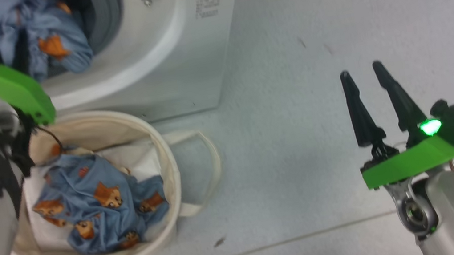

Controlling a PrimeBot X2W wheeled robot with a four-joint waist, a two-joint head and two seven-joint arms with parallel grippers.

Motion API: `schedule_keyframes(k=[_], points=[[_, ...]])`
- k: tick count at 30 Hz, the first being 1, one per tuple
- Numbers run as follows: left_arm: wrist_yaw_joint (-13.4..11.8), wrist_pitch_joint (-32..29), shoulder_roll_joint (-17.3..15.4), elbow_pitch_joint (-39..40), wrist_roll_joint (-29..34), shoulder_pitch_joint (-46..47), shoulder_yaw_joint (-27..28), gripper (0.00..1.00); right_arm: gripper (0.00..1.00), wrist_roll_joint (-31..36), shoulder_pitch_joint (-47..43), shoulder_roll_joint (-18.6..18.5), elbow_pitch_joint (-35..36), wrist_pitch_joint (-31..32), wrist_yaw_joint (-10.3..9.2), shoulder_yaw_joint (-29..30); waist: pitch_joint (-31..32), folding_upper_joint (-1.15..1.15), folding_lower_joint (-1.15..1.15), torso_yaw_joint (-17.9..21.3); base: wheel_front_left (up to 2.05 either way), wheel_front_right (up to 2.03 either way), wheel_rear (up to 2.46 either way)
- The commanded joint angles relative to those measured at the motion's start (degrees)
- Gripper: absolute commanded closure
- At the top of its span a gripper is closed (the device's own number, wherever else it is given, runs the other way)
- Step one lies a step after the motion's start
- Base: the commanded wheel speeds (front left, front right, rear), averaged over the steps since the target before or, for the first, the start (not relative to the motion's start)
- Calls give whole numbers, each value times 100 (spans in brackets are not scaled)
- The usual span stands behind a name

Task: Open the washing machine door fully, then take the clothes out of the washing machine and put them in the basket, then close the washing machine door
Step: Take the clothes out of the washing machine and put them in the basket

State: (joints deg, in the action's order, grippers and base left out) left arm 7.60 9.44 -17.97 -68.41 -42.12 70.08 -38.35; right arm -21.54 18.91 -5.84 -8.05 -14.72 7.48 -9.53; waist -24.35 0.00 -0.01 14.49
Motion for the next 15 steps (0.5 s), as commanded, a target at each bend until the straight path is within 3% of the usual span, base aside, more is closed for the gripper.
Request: schedule_keyframes(k=[1, 8, 15], points=[[-11, 226, -225, 195, -57, -2, 57, 100, 0, -43, -178, -76, 90, -28, 1, -118, 371, 0, 1, -129, 0, 0, 0], [-11, 541, -310, 668, -114, -830, -27, 100, 0, -134, -434, -109, -91, -28, 1, -172, 1047, 0, 1, -304, 0, 0, 0], [-216, 554, -441, 1984, 296, -1860, 276, 100, 0, -187, -677, -160, -173, -28, 1, -150, 1499, 0, 1, -524, 0, 0, 0]])
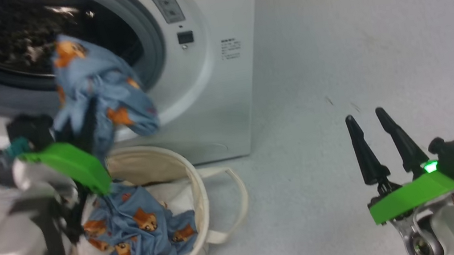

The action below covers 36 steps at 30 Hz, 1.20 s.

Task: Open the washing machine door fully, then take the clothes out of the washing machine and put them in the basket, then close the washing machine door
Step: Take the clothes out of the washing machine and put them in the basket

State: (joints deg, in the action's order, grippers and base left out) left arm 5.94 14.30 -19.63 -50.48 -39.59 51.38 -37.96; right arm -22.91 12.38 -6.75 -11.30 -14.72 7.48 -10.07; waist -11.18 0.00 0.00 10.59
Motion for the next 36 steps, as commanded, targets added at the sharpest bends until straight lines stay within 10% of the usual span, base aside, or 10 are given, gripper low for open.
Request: schedule_keyframes(k=[1, 14, 36], points=[[-102, 68, -286, 369, 84, -180, 298, 100, 0, -53, -58, -79, 135, -28, 1, -112, 250, 0, 0, -158, 0, 0, 0], [-329, 69, -246, 1040, 204, -1560, 632, 100, 0, -188, -50, -185, 200, -28, 1, -273, 291, 0, 0, -177, 0, 0, 0], [152, -114, 415, -1601, -571, -462, 1056, 100, 0, -114, 548, -206, 996, -28, 1, 146, -1753, 0, 0, 423, 0, 0, 0]])
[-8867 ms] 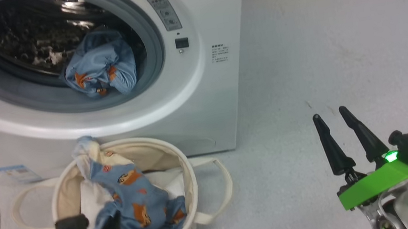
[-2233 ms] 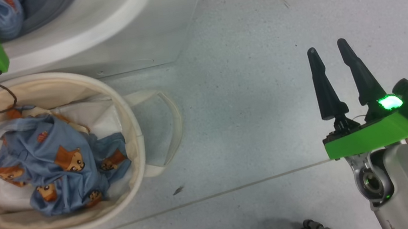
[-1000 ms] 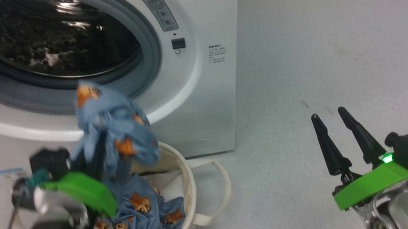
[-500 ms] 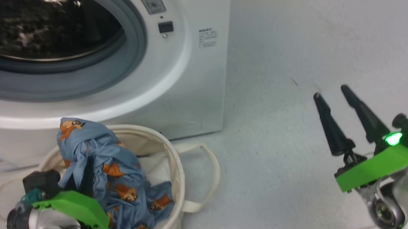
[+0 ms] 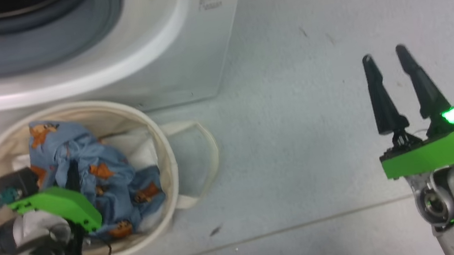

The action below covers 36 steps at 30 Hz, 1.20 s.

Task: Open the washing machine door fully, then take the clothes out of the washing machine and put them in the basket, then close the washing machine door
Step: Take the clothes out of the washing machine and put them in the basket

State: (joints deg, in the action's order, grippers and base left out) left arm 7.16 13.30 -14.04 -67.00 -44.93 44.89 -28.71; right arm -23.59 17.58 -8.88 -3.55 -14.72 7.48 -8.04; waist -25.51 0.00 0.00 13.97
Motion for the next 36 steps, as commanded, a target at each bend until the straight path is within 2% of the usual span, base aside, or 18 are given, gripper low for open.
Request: schedule_keyframes(k=[1, 7, 13, 14, 15, 16, 22, 28, 33, 36], points=[[30, -63, -164, 9, -78, 243, 86, 100, 0, -73, 45, 5, 277, -28, 1, -33, -413, 0, 0, 84, 0, 0, 0], [32, -369, -164, -208, -420, 471, -64, 100, 0, -40, 79, -13, 443, -28, 1, 102, -805, 0, 0, 42, 0, 0, 0], [32, -442, -199, -317, -638, 457, -223, 100, 0, 21, 89, -14, 495, -28, 1, 74, -865, 0, 0, 61, 0, 0, 0], [32, -463, -204, -310, -632, 436, -300, 96, 0, 27, 89, -19, 500, -28, 1, 61, -860, 0, 0, 61, 0, 0, 0], [32, -476, -219, -314, -638, 417, -359, 22, 0, 35, 88, -25, 500, -28, 1, 49, -843, 0, 0, 58, 0, 0, 0], [32, -449, -231, -323, -646, 403, -405, 0, 0, 40, 82, -29, 492, -28, 1, 46, -815, 0, 0, 49, 0, 0, 0], [32, -279, -191, -408, -773, 302, -503, 0, 0, 208, 64, -65, 357, -28, 1, -21, -591, 0, 0, -30, 0, 0, 0], [33, 35, -173, -379, -736, 49, -720, 0, 0, 174, 61, -69, 161, -28, 1, -211, -106, 0, 0, -132, 0, 0, 0], [33, 158, -306, -134, -708, -218, -799, 0, 0, 107, -1, -76, -35, -28, 1, -335, 367, 0, 0, -244, 0, 0, 0], [33, 166, -493, 236, -604, -374, -568, 0, 0, 59, -78, -74, -161, -28, 1, -388, 695, 0, 0, -318, 0, 0, 0]])
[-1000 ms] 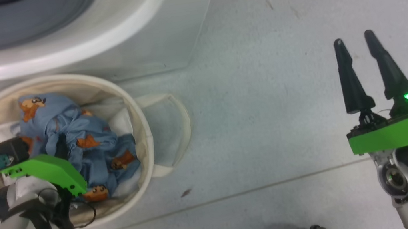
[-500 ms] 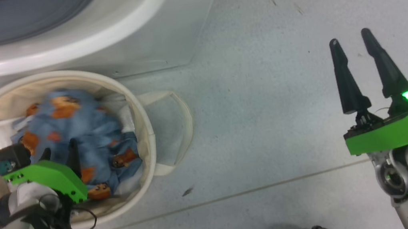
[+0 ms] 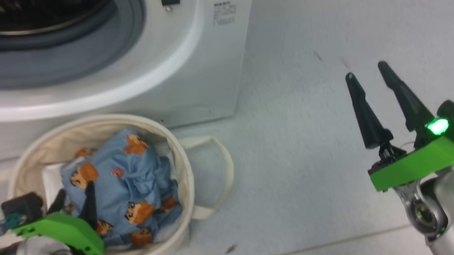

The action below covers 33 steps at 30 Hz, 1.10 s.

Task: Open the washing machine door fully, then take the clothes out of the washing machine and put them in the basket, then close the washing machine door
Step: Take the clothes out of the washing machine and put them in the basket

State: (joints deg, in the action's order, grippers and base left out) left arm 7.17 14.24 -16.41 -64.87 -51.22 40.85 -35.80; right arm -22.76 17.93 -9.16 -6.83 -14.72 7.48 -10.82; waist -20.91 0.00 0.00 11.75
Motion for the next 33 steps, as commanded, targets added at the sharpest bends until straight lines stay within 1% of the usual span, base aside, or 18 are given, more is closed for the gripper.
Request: schedule_keyframes(k=[1, 7, 9, 15, 19, 22, 28, 30, 33], points=[[32, 72, -312, 153, 84, -54, 265, 0, 0, -38, -142, -46, 120, -28, 1, -129, 355, 0, 0, -115, 0, 0, 0], [8, 74, -526, 991, 696, -580, 1137, 0, 0, -116, -373, -18, -140, -28, 1, -236, 999, 0, 0, -238, 0, 0, 0], [-42, 74, -568, 1321, 950, -772, 1442, 0, 0, -157, -457, 13, -201, -28, 1, -261, 1182, 0, 0, -272, 0, 0, 0], [-181, 75, -610, 2311, 1448, -1446, 2499, 0, 0, -237, -639, 98, -325, -28, 1, -245, 1561, 0, 0, -349, 0, 0, 0], [-269, 75, -549, 2887, 1761, -1984, 3021, 0, 0, -265, -796, 136, -418, -28, 1, -249, 1811, 0, 0, -394, 0, 0, 0], [-378, 75, -537, 3264, 2004, -2320, 3277, 0, 0, -273, -852, 155, -445, -28, 1, -259, 1911, 0, 0, -402, 0, 0, 0], [-424, 75, -473, 4071, 2193, -2832, 3728, 0, 0, -275, -914, 173, -438, -28, 1, -223, 2033, 0, 0, -432, 0, 0, 0], [-408, 75, -469, 4224, 2248, -2912, 3779, 0, 0, -271, -926, 167, -445, -28, 1, -217, 2064, 0, 0, -439, 0, 0, 0], [-303, 75, -488, 4576, 2428, -3161, 3799, 0, 0, -255, -949, 147, -441, -28, 1, -215, 2110, 0, 0, -442, 0, 0, 0]])
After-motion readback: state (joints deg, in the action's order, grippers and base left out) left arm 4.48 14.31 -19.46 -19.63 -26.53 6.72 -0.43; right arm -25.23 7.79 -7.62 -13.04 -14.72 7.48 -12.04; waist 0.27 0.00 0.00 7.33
